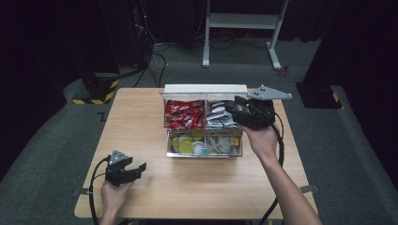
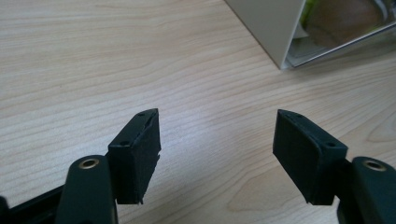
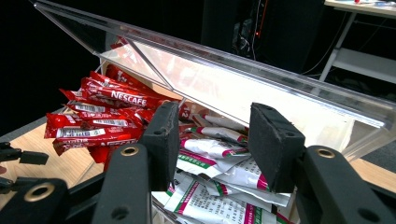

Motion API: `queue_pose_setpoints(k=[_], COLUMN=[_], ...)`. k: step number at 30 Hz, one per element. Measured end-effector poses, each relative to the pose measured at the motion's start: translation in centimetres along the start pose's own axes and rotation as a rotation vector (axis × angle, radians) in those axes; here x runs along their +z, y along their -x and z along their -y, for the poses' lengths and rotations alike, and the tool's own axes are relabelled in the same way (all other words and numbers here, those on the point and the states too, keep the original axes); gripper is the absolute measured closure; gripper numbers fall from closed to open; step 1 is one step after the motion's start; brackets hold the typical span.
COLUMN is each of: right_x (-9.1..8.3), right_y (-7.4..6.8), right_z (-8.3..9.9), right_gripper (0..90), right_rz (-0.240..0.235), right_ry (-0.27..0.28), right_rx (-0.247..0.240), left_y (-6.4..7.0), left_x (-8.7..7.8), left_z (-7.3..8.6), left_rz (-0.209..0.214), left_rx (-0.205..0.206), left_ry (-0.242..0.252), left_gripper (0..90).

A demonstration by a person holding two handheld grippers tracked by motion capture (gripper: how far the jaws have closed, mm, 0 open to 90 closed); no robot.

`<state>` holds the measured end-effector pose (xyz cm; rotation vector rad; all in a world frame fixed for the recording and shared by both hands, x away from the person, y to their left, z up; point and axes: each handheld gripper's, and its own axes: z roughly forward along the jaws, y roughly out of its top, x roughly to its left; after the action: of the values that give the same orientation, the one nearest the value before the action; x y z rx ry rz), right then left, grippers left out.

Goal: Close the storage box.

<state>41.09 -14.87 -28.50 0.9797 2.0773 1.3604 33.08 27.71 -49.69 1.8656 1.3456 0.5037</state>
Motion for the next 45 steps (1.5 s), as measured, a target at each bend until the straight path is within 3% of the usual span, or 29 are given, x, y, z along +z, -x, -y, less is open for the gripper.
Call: queue_pose_setpoints(k=[26, 34, 40, 45], right_x=[0.0, 0.0, 0.0, 0.0], right_y=[0.0, 0.1, 0.1, 0.1], right_z=[-0.2, -0.2, -0.2, -0.2], right_gripper=[53.6, 53.7, 53.7, 53.7], right_rz=[-0.001, -0.007, -0.012, -0.013], right_ry=[-0.014, -0.014, -0.013, -0.012], right_rx=[0.003, 0.009, 0.014, 0.015], left_y=[0.0, 0.0, 0.7, 1.2], left_x=[-1.9, -2.3, -2.6, -2.7], left_z=[-2.6, -3.9, -4.9, -6.0], left_rz=[0.095, 0.188, 0.170, 0.162], left_rx=[-0.018, -0.059, 0.048, 0.066], left_ry=[0.107, 0.137, 0.145, 0.137], left_gripper=[39.7, 39.0, 41.4, 40.2])
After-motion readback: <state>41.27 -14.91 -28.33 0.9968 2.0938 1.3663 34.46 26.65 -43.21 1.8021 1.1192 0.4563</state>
